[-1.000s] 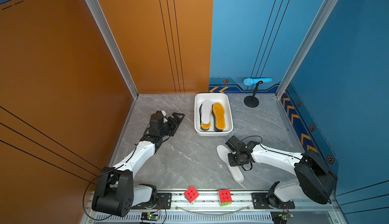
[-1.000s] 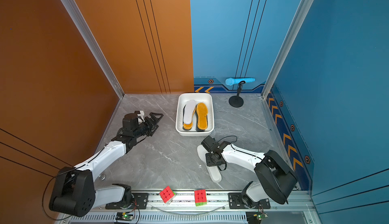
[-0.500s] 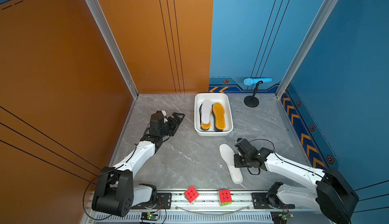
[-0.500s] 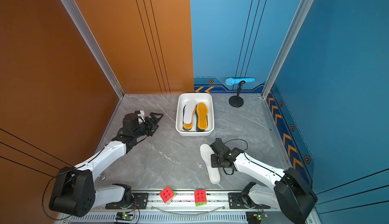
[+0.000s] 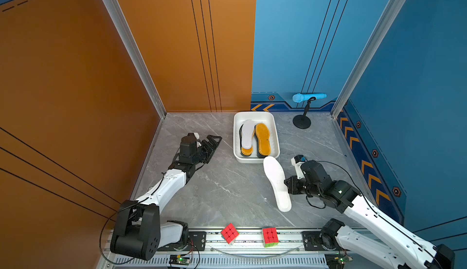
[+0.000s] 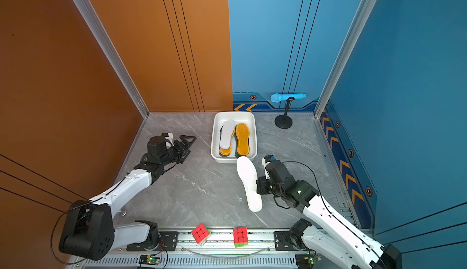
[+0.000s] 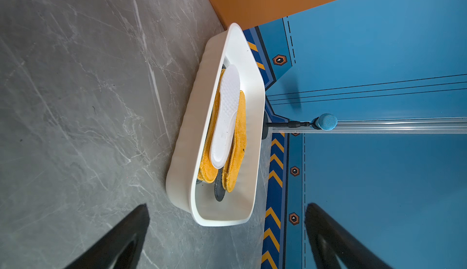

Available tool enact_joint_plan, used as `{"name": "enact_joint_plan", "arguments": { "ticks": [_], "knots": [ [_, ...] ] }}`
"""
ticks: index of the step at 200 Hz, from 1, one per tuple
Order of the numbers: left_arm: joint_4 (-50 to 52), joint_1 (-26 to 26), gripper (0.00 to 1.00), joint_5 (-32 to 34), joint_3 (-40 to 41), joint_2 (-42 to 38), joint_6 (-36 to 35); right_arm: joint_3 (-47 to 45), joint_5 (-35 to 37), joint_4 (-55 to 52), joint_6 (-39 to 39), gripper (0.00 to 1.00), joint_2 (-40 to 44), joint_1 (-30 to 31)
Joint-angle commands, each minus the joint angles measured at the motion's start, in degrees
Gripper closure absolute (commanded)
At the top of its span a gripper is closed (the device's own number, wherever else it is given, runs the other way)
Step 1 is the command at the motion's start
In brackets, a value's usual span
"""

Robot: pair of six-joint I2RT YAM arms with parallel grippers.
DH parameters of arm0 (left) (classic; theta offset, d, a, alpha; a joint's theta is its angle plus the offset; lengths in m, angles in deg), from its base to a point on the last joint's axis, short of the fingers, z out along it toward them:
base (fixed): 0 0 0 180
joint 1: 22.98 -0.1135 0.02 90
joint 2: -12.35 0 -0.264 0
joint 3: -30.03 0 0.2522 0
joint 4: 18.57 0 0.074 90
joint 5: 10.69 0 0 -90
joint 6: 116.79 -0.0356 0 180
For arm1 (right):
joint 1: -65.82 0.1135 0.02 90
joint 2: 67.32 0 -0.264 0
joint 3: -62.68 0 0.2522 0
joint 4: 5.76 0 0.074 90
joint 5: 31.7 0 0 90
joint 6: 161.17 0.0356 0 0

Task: Put the insoles into the storage box
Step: Place the insole in the storage box.

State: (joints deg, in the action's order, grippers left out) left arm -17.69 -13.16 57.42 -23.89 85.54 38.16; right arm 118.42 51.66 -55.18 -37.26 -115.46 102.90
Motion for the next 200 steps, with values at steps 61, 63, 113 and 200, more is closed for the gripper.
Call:
{"name": "enact_joint_plan", "arguments": {
  "ticks": [61, 63, 113, 200],
  "knots": [
    [-0.5, -0.1, 0.02, -0.2, -0.2, 0.3, -0.8, 20.5, -4.8, 3.8, 0.4, 1.0, -20.0, -13.0],
    [-0.4, -0.1, 0.02, -0.1, -0.3, 0.3, -0.9, 21.0, -4.7, 4.0, 0.3, 1.0, -20.5, -13.2],
    [2.1, -0.8, 0.02, -0.4, -1.5, -0.1, -2.1, 36.3, -3.7, 3.3, -1.8, 1.0, -40.1, -15.6],
    [2.6, -2.0, 0.02, -1.0, -0.4, -1.6, -2.5, 60.5, -2.9, -3.7, -5.6, 1.0, -68.6, -16.7]
  ]
}}
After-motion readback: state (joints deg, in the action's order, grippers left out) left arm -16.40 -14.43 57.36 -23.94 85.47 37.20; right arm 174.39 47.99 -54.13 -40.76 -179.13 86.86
